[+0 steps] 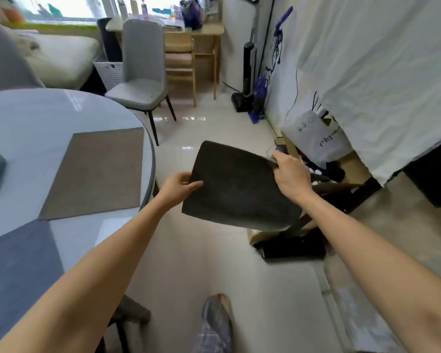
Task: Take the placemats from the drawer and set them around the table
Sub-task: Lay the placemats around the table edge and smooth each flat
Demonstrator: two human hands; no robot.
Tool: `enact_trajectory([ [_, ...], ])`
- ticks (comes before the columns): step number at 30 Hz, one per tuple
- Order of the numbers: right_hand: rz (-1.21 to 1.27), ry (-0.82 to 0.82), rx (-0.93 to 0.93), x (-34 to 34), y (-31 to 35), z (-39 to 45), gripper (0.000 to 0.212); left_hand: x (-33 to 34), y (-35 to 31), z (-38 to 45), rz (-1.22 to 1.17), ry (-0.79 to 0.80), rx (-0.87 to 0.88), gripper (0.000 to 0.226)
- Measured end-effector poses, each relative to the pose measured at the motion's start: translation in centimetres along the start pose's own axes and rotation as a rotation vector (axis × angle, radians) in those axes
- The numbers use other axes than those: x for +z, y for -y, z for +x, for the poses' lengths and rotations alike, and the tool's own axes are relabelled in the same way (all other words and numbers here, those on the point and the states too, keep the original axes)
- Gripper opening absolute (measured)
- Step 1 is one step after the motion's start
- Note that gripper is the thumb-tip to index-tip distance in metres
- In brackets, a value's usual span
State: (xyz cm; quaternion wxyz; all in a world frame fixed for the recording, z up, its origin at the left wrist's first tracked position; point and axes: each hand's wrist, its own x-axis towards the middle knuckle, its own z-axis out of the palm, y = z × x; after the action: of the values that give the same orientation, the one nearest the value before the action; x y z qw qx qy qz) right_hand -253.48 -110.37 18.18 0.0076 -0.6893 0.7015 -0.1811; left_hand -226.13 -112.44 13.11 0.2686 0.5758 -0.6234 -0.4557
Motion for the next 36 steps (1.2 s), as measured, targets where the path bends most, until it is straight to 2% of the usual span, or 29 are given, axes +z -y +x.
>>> enact_trajectory([
  [2, 0.019, 0.027, 0.011, 1.3, 0.0, 5.6, 0.016, -1.4, 0.5, 4.6, 0.014, -0.017, -0.049, 0.033],
  [8, 0.077, 0.097, -0.013, 4.4, 1.6, 20.9, 0.017, -5.8, 0.2, 15.8, 0.106, 0.120, -0.201, 0.024],
  [12, 0.102, 0.070, -0.021, 7.2, 3.7, 31.2, 0.018, -10.4, 1.4, 21.5, 0.166, 0.163, -0.321, 0.043],
  [15, 0.068, 0.062, -0.077, 10.4, 6.8, 39.2, 0.018, -14.6, 2.9, 24.9, 0.052, 0.232, -0.454, 0.058],
  [17, 0.057, 0.075, -0.135, 13.1, 9.8, 44.2, 0.018, -17.5, 4.3, 26.9, 0.016, 0.247, -0.526, 0.053],
  [19, 0.068, 0.078, -0.198, 16.1, 13.0, 49.1, 0.019, -20.4, 5.9, 28.8, -0.037, 0.131, -0.564, 0.048],
  [25, 0.100, 0.187, -0.462, 24.0, 26.7, 62.1, 0.022, -29.3, 8.0, 33.1, -0.280, -0.386, -0.653, 0.029],
  [29, 0.102, 0.258, -0.665, 28.1, 37.2, 64.9, 0.020, -33.3, 10.4, 33.7, -0.359, -0.663, -0.733, 0.027],
  [32, 0.133, 0.275, -0.820, 31.4, 44.7, 65.9, 0.023, -36.4, 13.4, 34.4, -0.262, -0.893, -0.802, 0.028],
  [36, 0.087, 0.296, -0.992, 35.5, 53.0, 65.7, 0.019, -40.0, 17.4, 35.1, -0.224, -0.998, -0.886, 0.033],
])
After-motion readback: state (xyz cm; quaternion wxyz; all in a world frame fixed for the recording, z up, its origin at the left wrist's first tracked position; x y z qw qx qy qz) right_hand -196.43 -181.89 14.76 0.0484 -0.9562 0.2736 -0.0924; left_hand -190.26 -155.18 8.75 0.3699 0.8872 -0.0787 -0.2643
